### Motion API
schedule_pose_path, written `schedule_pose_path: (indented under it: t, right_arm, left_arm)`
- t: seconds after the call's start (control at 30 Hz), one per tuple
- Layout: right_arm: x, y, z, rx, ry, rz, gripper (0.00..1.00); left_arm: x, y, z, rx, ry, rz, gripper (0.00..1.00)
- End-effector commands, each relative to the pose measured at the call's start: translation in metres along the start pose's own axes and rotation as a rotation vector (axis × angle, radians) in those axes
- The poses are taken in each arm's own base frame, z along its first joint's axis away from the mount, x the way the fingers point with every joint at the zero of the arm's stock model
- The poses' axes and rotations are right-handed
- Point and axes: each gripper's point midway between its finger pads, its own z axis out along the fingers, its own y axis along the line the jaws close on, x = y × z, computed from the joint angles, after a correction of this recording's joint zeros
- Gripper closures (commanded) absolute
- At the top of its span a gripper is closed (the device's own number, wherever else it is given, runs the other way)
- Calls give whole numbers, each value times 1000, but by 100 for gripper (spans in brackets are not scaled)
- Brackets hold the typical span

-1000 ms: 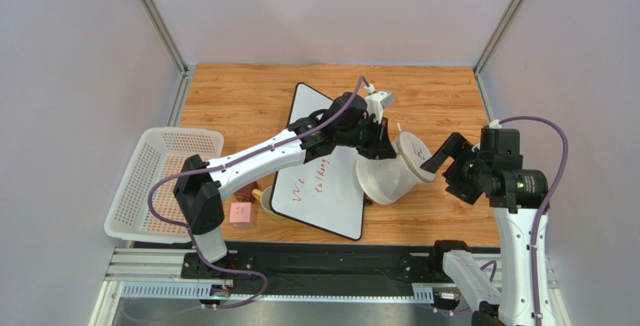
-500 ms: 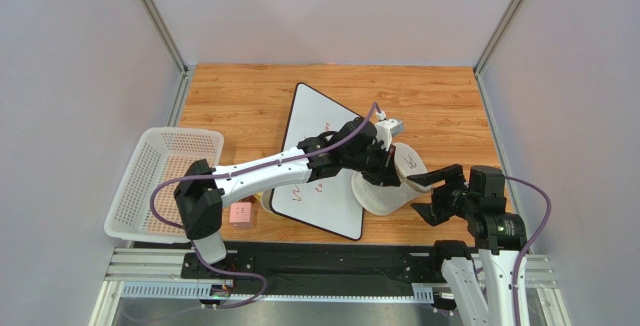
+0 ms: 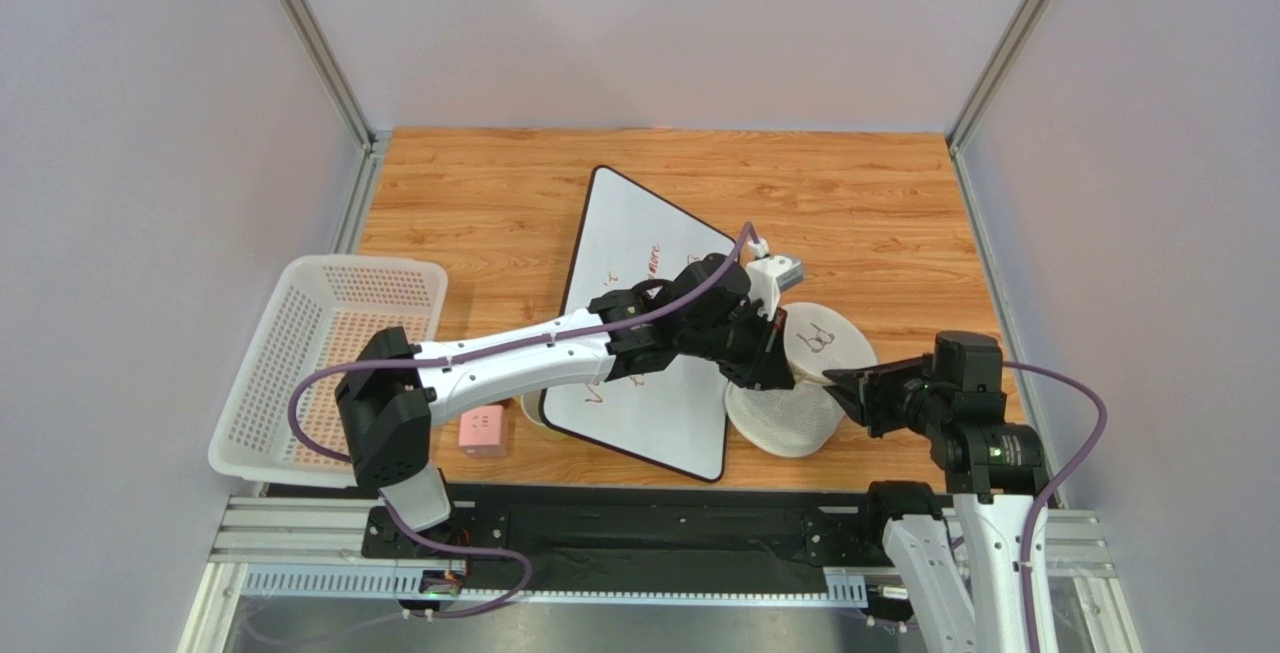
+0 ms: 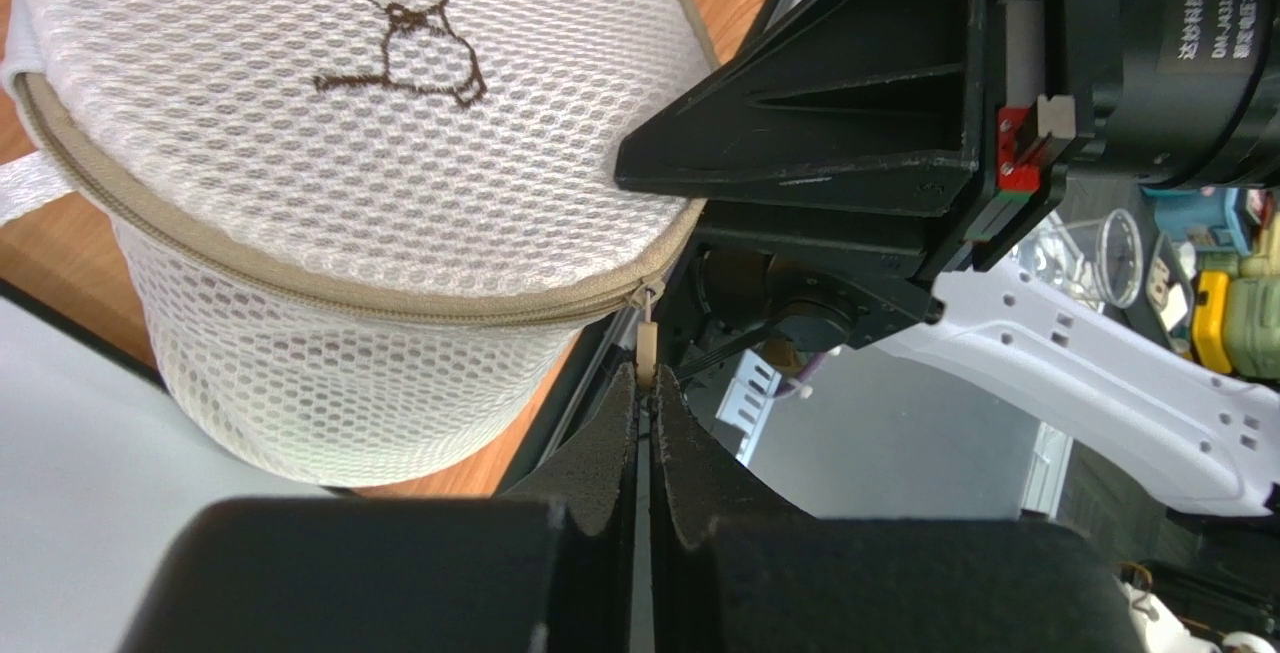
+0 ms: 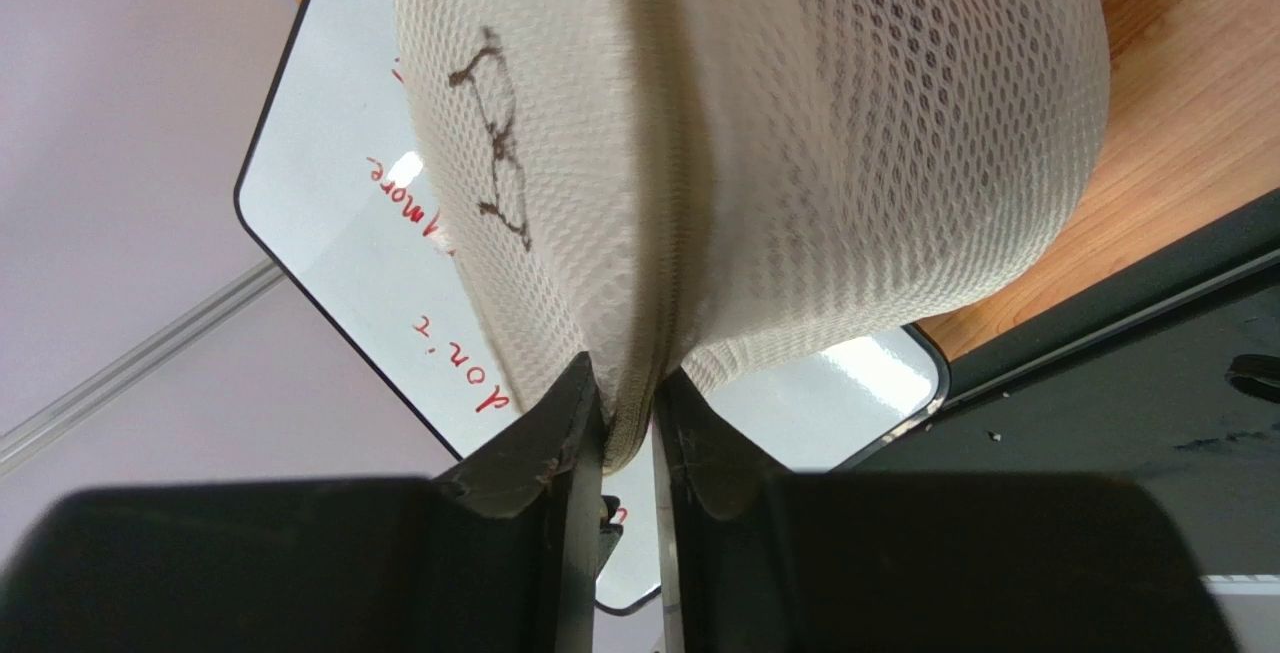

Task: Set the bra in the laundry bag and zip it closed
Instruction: Zip the zipper on the laundry bag.

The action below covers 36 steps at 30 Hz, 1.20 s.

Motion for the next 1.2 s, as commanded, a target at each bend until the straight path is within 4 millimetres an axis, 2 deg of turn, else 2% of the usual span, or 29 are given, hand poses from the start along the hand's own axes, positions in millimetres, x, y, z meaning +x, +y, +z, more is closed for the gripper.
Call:
schedule_pose_path:
  t: [0.0, 0.1, 0.27, 0.33, 0.5, 0.57, 0.67, 0.77, 0.83, 0.87, 0.9, 0.97, 1.0, 1.03, 1.13, 1.17]
  right_arm:
    - [-8, -8, 7, 21, -40, -40, 86]
    - [-8, -9, 10, 22, -29, -118, 100]
    - [-7, -8, 10, 15, -7, -254, 100]
    - [-6, -2, 10, -14, 5, -278, 100]
    - [-7, 17, 10, -51, 24, -423, 100]
    - [-9, 31, 6, -71, 26, -487, 100]
    - [-11, 47, 9, -82, 63, -602, 100]
    - [-11, 62, 12, -116, 91, -706, 100]
    - [-12, 74, 18, -120, 125, -750, 100]
    - [-13, 74, 27, -91, 159, -740, 99]
    - [-10, 81, 27, -99, 184, -745, 90]
    - [-8, 76, 38, -25, 232, -742, 63]
    - [-10, 80, 37, -6, 214, -751, 57]
    - [-11, 73, 37, 43, 210, -741, 46]
    - [-24, 57, 31, 152, 107, -763, 29]
    - [-39, 51, 23, 197, 16, -799, 26]
  left_arm:
    - [-2, 8, -13, -51, -50, 53, 100]
    - [7, 39, -15, -156, -28, 72, 100]
    - [-7, 85, -35, -289, -66, 75, 100]
    - [-9, 102, -43, -336, -65, 78, 100]
    - [-7, 122, -55, -371, -65, 68, 100]
    - [-6, 122, -56, -357, -59, 65, 100]
    - [-9, 108, -57, -288, -73, 86, 100]
    - [-12, 84, -57, -175, -82, 107, 100]
    - [-13, 60, -54, -81, -82, 118, 100]
    - [-13, 53, -52, -54, -80, 116, 100]
    - [-15, 37, -49, 13, -87, 94, 100]
    - [-19, 15, -42, 95, -110, 84, 100]
    - [-19, 11, -36, 112, -104, 48, 100]
    - [-19, 6, -32, 123, -101, 40, 100]
    - [-24, 9, -21, 111, -103, -13, 100]
    - [-26, 9, -19, 112, -110, -20, 100]
